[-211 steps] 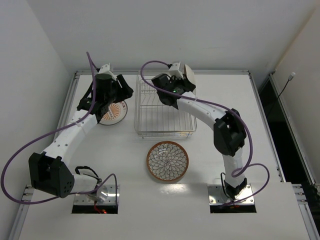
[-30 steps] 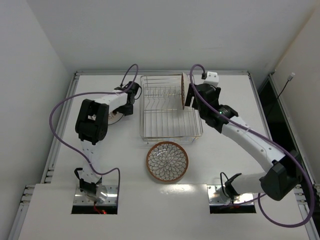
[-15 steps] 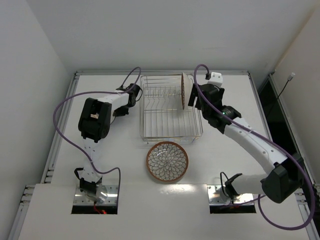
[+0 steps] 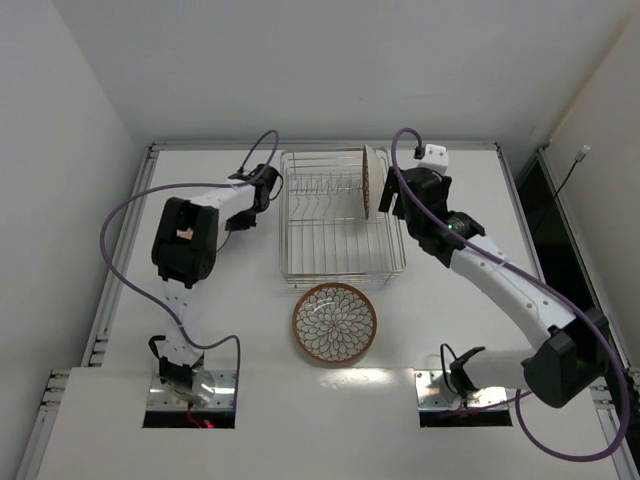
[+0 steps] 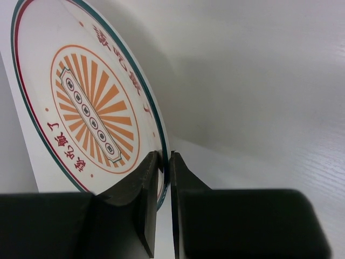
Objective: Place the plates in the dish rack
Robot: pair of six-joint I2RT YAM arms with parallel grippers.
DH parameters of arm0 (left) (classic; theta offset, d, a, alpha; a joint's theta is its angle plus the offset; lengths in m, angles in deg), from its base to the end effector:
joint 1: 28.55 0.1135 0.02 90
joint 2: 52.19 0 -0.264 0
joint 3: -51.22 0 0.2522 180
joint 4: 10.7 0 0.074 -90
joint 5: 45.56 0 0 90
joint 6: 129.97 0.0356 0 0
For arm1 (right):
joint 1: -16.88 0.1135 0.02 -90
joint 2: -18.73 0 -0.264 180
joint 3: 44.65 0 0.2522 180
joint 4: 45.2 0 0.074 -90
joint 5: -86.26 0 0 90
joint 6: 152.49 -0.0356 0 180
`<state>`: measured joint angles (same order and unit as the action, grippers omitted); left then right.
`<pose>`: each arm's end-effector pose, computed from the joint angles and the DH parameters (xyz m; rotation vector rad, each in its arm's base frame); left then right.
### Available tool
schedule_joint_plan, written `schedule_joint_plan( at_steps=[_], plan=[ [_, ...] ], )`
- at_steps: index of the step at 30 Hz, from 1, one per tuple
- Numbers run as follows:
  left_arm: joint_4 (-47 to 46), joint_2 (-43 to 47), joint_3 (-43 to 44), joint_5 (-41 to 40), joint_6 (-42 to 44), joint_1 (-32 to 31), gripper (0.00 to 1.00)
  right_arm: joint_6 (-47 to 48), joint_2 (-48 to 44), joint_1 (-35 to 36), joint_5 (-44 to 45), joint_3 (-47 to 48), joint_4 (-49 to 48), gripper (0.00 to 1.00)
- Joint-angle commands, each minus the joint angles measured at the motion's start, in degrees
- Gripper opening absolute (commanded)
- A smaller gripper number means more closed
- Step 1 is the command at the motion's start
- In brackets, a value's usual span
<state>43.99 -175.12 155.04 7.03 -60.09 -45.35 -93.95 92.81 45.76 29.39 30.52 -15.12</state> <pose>0.4182 -0.1037 0.1543 -0.1993 2.5791 0.7134 0.2638 0.1233 0.3219 0.3875 1.9514 0.0763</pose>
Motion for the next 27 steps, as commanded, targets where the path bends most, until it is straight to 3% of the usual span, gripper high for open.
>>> schedule_joint_plan(
  at_steps=[1,8,15,19,23,27],
  plan=[
    [-2.2,4.9,0.4,2.8,-3.0,0.2,0.0,0.0,-1.7,-0.4,-0.3,-0.5,-2.6,0.74],
    [-6.4,20.0,-1.6,9.9,-3.5,-3.3,0.0,0.0,-2.2,-1.5,0.2,-1.0,-2.1,0.74],
    [-0.6,24.7,8.3,3.9,-5.5,-8.2,0.0,0.0,-2.2,-2.1,-1.0,-1.6,-2.6,0.74],
    [-2.6,29.1,11.4,2.5,-6.0,-12.2,0.0,0.0,-2.2,-2.6,-1.0,-1.6,-2.6,0.74],
    [-12.2,36.6,8.7,13.1,-5.4,-13.3,0.0,0.0,-2.2,-2.6,-1.0,-1.6,-2.1,0.74],
    [-28.5,44.7,-1.4,29.8,-9.4,-11.8,0.0,0.0,-2.2,-3.2,-1.0,-2.1,-2.1,0.74]
  ],
)
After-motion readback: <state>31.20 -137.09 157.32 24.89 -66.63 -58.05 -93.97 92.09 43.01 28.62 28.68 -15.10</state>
